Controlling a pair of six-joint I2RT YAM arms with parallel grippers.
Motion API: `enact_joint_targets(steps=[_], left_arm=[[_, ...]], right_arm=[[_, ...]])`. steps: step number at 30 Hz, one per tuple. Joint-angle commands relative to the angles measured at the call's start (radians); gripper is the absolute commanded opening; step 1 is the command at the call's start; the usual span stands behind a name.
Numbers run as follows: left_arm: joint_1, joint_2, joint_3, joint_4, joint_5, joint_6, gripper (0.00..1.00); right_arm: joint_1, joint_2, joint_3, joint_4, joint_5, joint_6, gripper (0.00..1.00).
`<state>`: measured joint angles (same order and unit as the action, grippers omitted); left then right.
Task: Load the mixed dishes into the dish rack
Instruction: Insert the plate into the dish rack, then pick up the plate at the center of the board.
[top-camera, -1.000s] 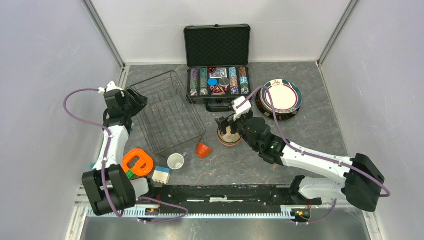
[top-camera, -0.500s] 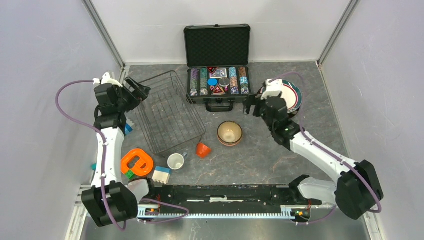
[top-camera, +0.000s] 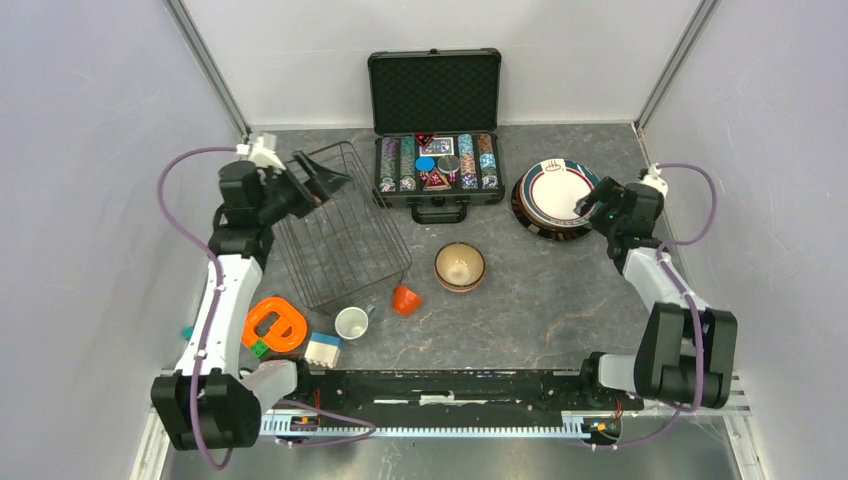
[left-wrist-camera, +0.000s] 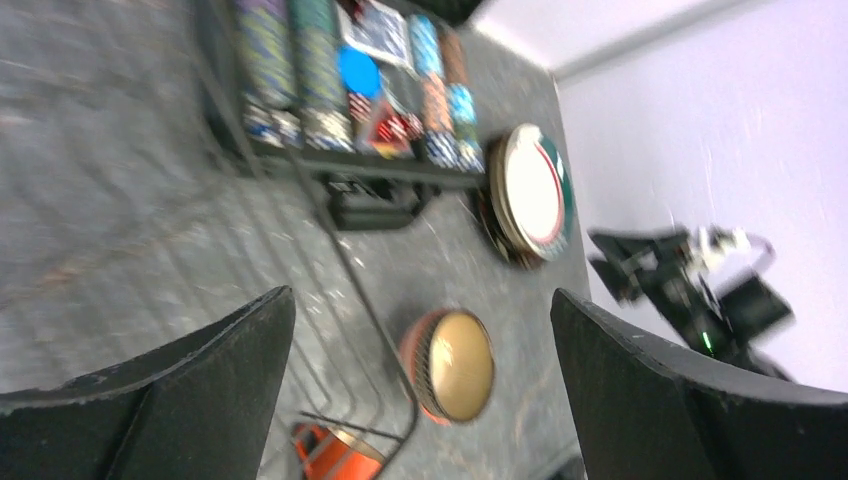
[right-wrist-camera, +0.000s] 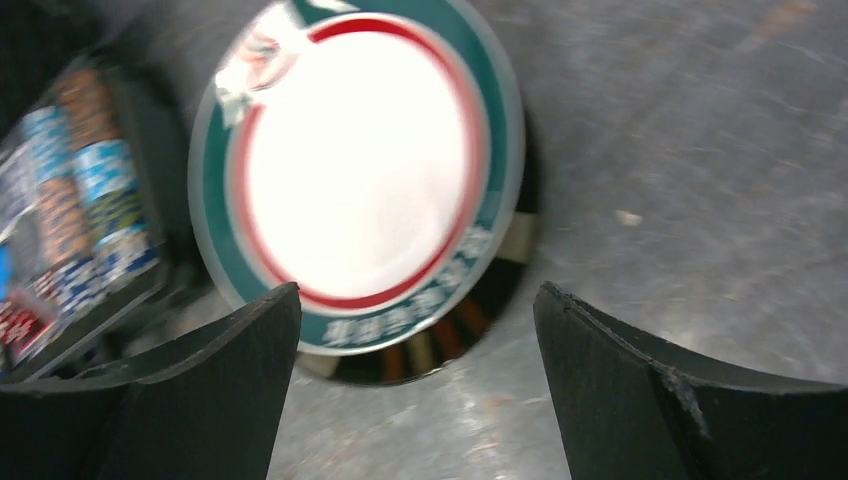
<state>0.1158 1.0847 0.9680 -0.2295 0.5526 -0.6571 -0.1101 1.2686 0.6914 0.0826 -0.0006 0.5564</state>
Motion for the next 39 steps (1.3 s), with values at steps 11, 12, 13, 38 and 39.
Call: enact_joint_targets(steps=[11, 12, 13, 38, 39], left_arm=[[-0.308, -0.034, 0.051, 0.022, -0.047, 0.037, 1.0], [-0.308, -0.042, 0.047, 0.016, -0.054, 0.042, 1.0], [-0.307, -0.051, 0.041, 0.012, -0.061, 0.045, 1.0], [-0.308, -0.076, 0.021, -0.033, -0.093, 0.063, 1.0], [-0.307, -0.075, 0.021, -0.033, -0.095, 0.062, 1.0]], right_arm=[[-0.174, 0.39, 0.281, -0.032, -0.169, -0.004, 0.86], [-0.175, 0.404, 0.291, -0.038, -0.141, -0.007, 0.84], [-0.308, 0.419, 0.3, -0.039, -0.124, -0.013, 0.82], [-0.177, 0.452, 0.278, 0.008, -0.169, -0.183, 0.3], [-0.177, 0.443, 0.277, 0.0, -0.156, -0.198, 0.21]])
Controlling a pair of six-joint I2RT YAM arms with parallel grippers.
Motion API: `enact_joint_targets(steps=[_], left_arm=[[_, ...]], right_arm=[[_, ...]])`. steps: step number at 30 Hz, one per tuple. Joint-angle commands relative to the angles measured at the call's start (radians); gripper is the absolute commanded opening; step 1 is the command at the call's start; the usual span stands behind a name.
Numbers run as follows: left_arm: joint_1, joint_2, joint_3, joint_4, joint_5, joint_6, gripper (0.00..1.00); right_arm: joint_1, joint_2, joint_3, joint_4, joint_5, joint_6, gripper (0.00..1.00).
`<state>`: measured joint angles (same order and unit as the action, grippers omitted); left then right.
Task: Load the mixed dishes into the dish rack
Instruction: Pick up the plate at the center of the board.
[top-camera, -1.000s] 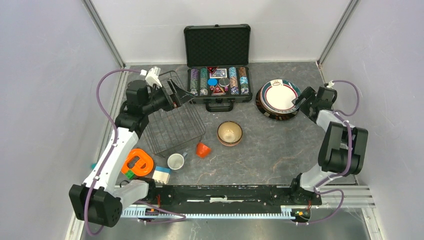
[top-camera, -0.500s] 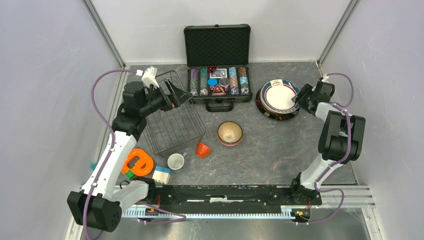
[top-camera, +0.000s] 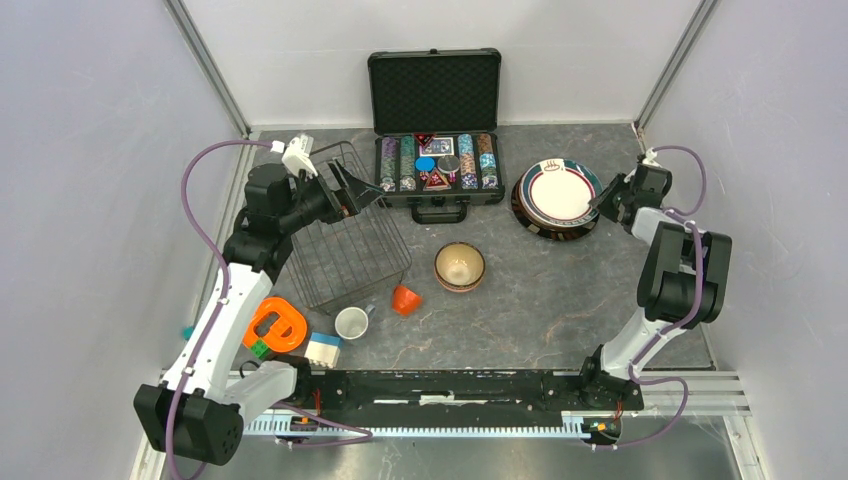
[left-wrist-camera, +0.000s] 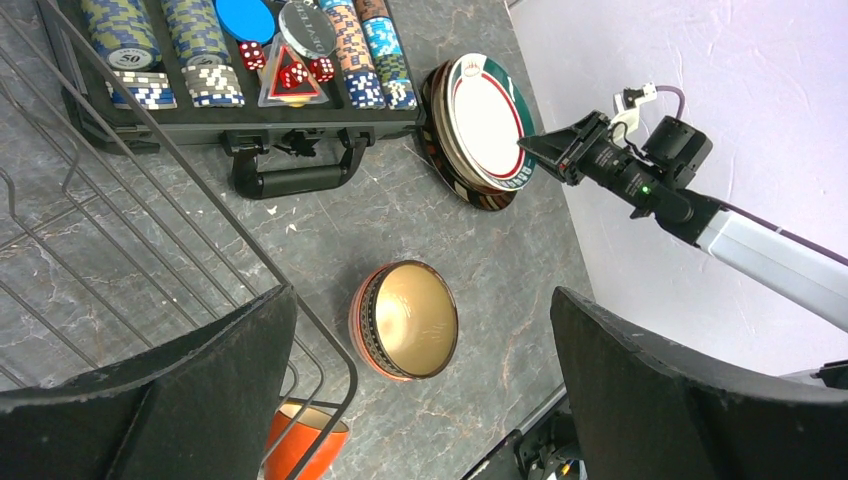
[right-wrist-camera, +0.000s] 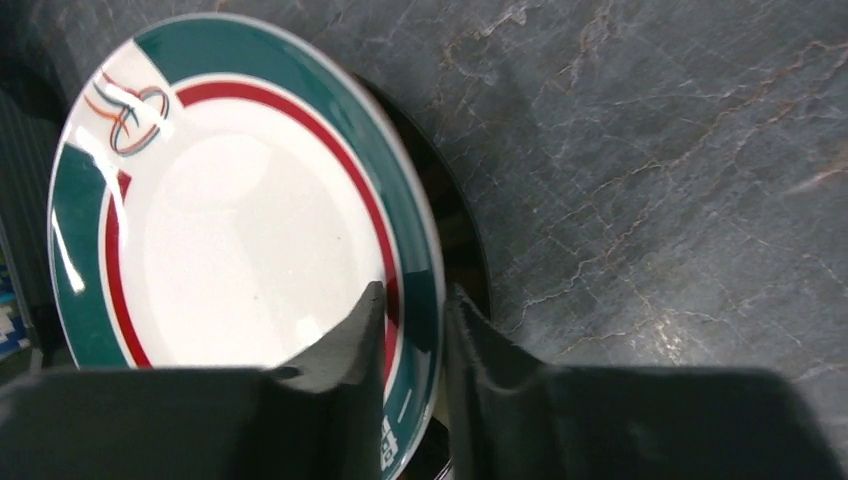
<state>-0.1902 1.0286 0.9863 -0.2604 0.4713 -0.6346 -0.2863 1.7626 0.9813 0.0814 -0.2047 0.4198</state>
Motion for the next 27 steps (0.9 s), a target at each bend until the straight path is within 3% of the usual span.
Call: enact_joint_targets(steps=[1, 3, 4, 15, 19, 27], left_arm=[[-0.001, -0.019, 0.002, -0.003, -0.015, 0.04, 1.0], [-0.001, -0.015, 0.002, -0.003, -0.016, 0.038, 1.0], [-0.001, -0.013, 0.002, -0.005, -0.015, 0.039, 1.0], [-0.002, 0.0, 0.002, -0.002, -0.014, 0.032, 1.0], [-0.002, 0.001, 0.002, -0.002, -0.011, 0.031, 1.0], [0.006, -0.002, 0.012, -0.012, -0.054, 0.003, 1.0]], right_arm=[[-0.001, -0.061, -0.013, -0.011, 0.067, -0.077, 0.16], [-0.001, -0.077, -0.019, -0.03, 0.106, -0.1, 0.01], [-0.001, -0.083, -0.022, -0.037, 0.122, -0.11, 0.0], [-0.001, -0.161, -0.062, -0.069, 0.185, -0.147, 0.0], [-0.005, -0.182, -0.059, -0.07, 0.118, -0.146, 0.0], [-0.006, -0.347, -0.155, 0.094, 0.092, -0.09, 0.0]])
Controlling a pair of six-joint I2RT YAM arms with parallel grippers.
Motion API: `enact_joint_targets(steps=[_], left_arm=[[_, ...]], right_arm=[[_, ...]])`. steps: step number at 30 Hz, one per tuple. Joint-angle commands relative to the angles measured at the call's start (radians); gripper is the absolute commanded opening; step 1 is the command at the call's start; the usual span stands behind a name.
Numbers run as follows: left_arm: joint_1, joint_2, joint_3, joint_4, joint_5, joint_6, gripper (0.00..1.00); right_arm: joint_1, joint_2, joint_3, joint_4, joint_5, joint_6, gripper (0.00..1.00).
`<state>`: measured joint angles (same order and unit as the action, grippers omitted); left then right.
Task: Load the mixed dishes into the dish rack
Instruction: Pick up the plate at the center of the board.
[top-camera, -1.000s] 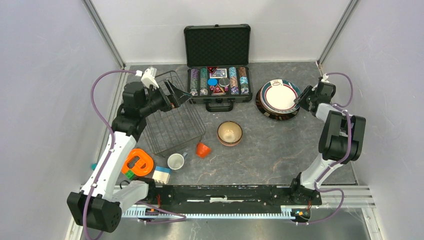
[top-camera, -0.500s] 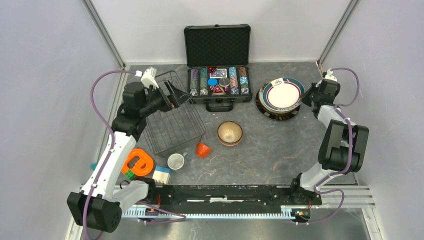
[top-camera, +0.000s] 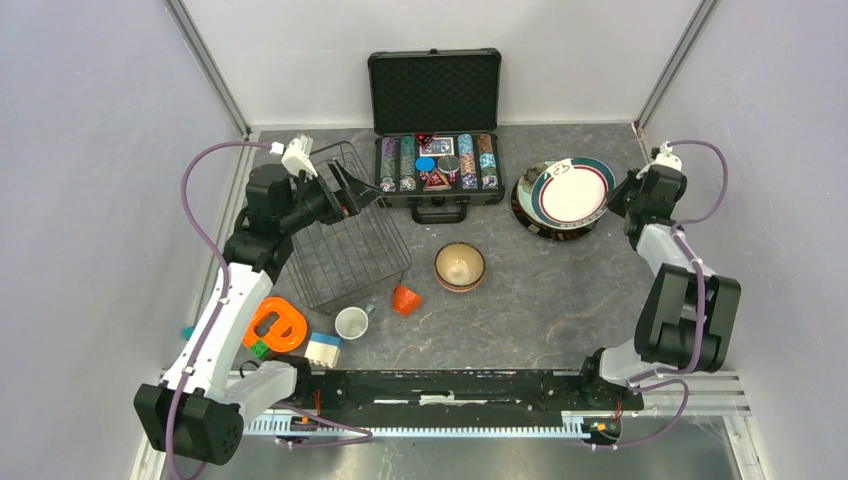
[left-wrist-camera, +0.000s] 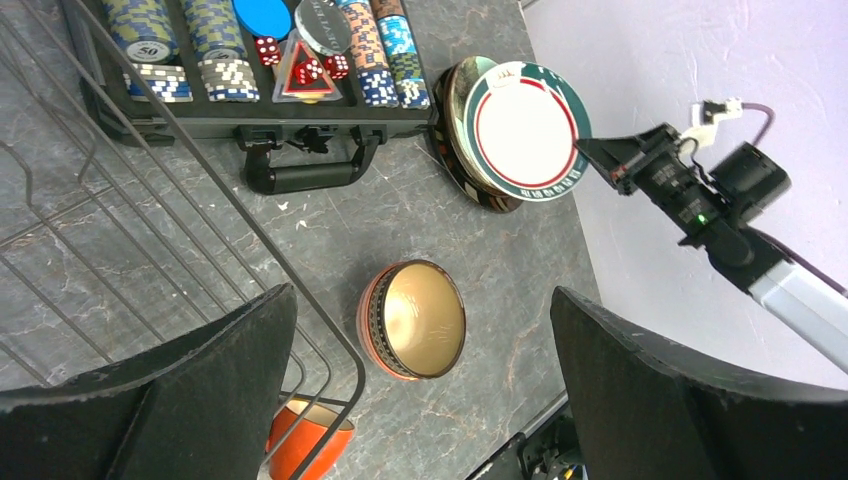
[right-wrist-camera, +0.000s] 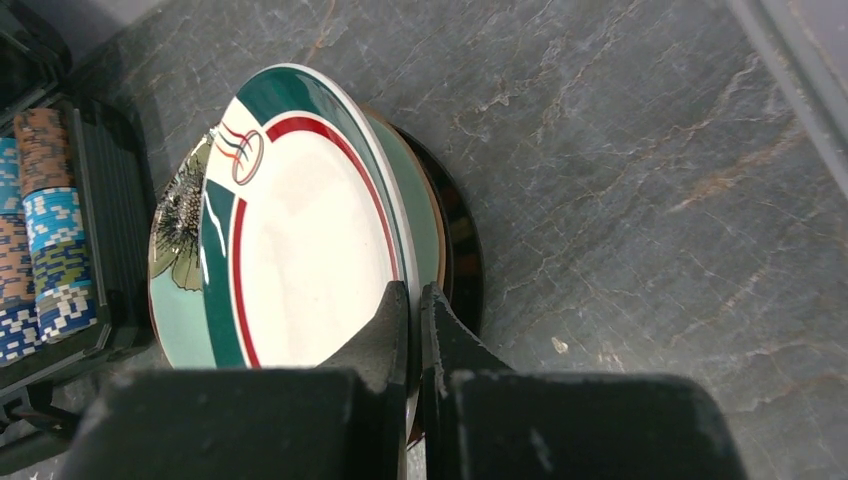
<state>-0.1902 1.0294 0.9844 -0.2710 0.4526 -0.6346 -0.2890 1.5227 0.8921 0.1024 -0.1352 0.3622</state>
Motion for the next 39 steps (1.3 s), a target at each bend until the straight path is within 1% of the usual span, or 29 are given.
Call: enact_joint_targets(steps=[1, 4, 8, 11, 13, 15, 17, 24, 26, 28, 31, 34, 39], left_arm=[[0.01, -0.005, 0.015, 0.005, -0.04, -0.008, 1.0], [0.032, -0.005, 0.006, 0.044, -0.029, -0.062, 1.0], [0.057, 0.002, -0.024, 0.122, 0.029, -0.127, 1.0], [0.078, 0.002, -0.067, 0.164, 0.002, -0.215, 1.0], [0.128, -0.001, -0.109, 0.229, 0.045, -0.301, 1.0], [0.168, -0.011, -0.154, 0.331, 0.092, -0.381, 1.0], [0.185, -0.023, -0.173, 0.38, 0.113, -0.404, 1.0], [0.184, -0.002, -0.132, 0.325, 0.157, -0.395, 1.0], [0.174, 0.007, -0.122, 0.324, 0.167, -0.393, 0.99], [0.146, 0.013, -0.103, 0.311, 0.155, -0.379, 0.99], [0.079, 0.016, -0.059, 0.258, 0.094, -0.349, 0.99], [0.018, 0.022, -0.031, 0.248, 0.042, -0.36, 0.99], [-0.063, 0.057, 0.02, 0.268, 0.009, -0.394, 0.99]], right_arm=[[-0.003, -0.131, -0.079, 0.093, 0.031, -0.035, 0.0], [-0.003, -0.194, -0.097, 0.125, 0.042, -0.061, 0.0], [-0.003, -0.266, -0.125, 0.18, 0.019, -0.091, 0.0], [-0.002, -0.311, -0.164, 0.257, -0.021, -0.099, 0.0], [-0.001, -0.338, -0.189, 0.303, -0.036, -0.1, 0.0], [0.0, -0.365, -0.207, 0.339, -0.062, -0.106, 0.0], [0.006, -0.387, -0.215, 0.364, -0.09, -0.116, 0.0], [0.089, -0.493, -0.235, 0.467, -0.119, -0.185, 0.0], [0.13, -0.508, -0.225, 0.473, -0.124, -0.222, 0.0], [0.202, -0.533, -0.228, 0.487, -0.087, -0.291, 0.0], [0.347, -0.59, -0.269, 0.547, 0.042, -0.475, 0.0], [0.462, -0.646, -0.353, 0.695, 0.128, -0.591, 0.0], [0.664, -0.649, -0.365, 0.703, 0.282, -0.775, 0.0]])
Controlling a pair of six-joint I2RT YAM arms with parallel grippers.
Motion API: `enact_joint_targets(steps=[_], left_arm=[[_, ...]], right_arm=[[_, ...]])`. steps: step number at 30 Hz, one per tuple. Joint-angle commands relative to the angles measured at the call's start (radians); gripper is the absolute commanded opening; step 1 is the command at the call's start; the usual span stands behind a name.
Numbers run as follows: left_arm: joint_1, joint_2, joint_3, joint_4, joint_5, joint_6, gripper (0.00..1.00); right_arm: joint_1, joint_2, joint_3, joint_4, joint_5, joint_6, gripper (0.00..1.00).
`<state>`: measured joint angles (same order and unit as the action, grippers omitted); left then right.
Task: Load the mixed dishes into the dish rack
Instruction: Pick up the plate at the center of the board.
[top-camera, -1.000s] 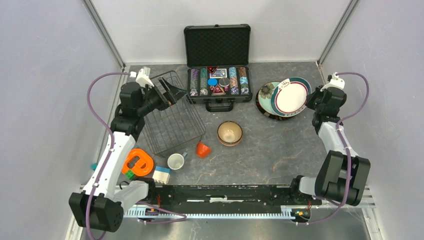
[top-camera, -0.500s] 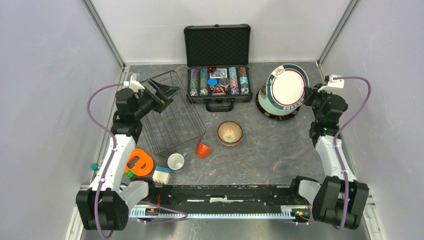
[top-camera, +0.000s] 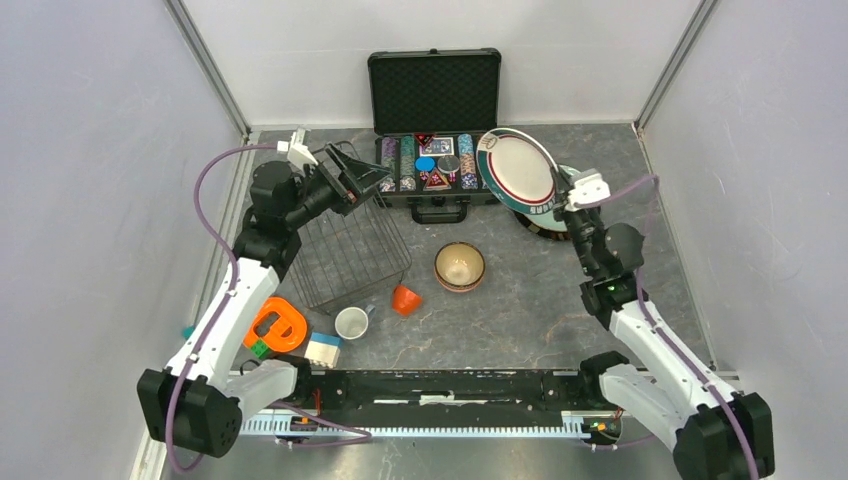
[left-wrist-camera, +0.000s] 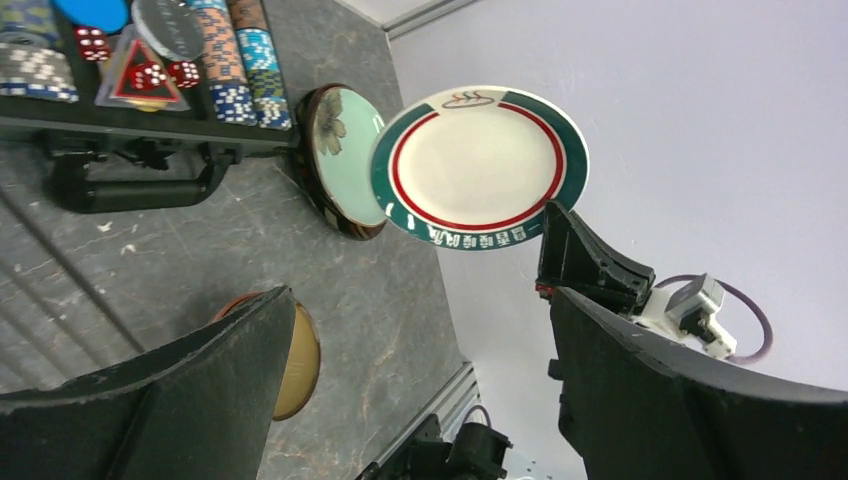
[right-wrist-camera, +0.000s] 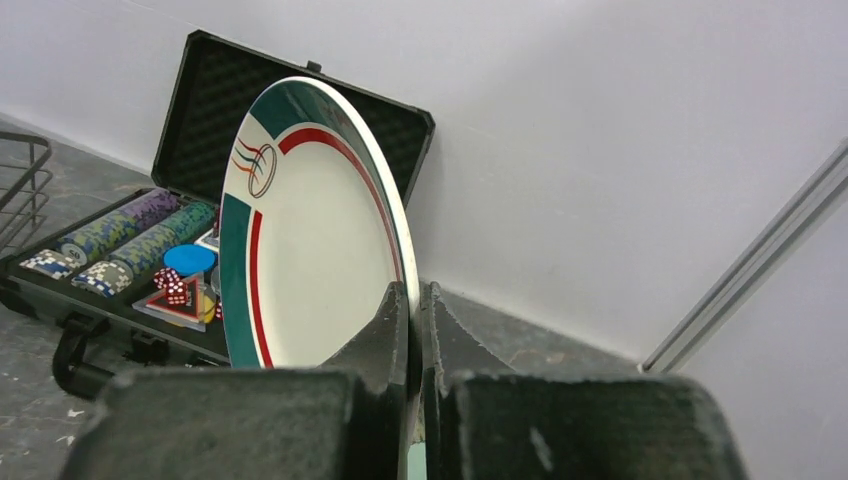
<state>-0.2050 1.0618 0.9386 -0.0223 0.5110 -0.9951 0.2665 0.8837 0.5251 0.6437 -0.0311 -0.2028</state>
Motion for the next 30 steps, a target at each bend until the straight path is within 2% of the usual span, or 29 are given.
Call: enact_joint_targets(steps=[1, 4, 7, 12, 15, 21, 30], left_arm=[[-0.068, 0.031, 0.073, 0.019, -0.059, -0.037, 1.0], [-0.118, 0.052, 0.096, 0.056, -0.085, -0.049, 0.99], [-0.156, 0.087, 0.11, 0.065, -0.093, -0.092, 0.97], [-0.189, 0.145, 0.109, 0.109, -0.039, -0.147, 0.94], [-0.214, 0.162, 0.111, 0.13, -0.04, -0.167, 0.94], [-0.263, 0.21, 0.135, 0.168, -0.026, -0.205, 0.95], [-0.323, 0.262, 0.138, 0.179, -0.028, -0.254, 0.91]], right_arm=[[0.159, -0.007, -0.005, 0.178, 0.218, -0.258, 0.0], [0.295, 0.007, -0.039, 0.268, 0.312, -0.39, 0.0], [0.435, 0.036, -0.118, 0.484, 0.394, -0.56, 0.0], [0.543, 0.089, -0.203, 0.68, 0.382, -0.685, 0.0], [0.638, 0.166, -0.25, 0.913, 0.414, -0.851, 0.0], [0.755, 0.309, -0.243, 1.109, 0.434, -1.072, 0.0], [0.819, 0.394, -0.182, 1.122, 0.462, -1.164, 0.0]])
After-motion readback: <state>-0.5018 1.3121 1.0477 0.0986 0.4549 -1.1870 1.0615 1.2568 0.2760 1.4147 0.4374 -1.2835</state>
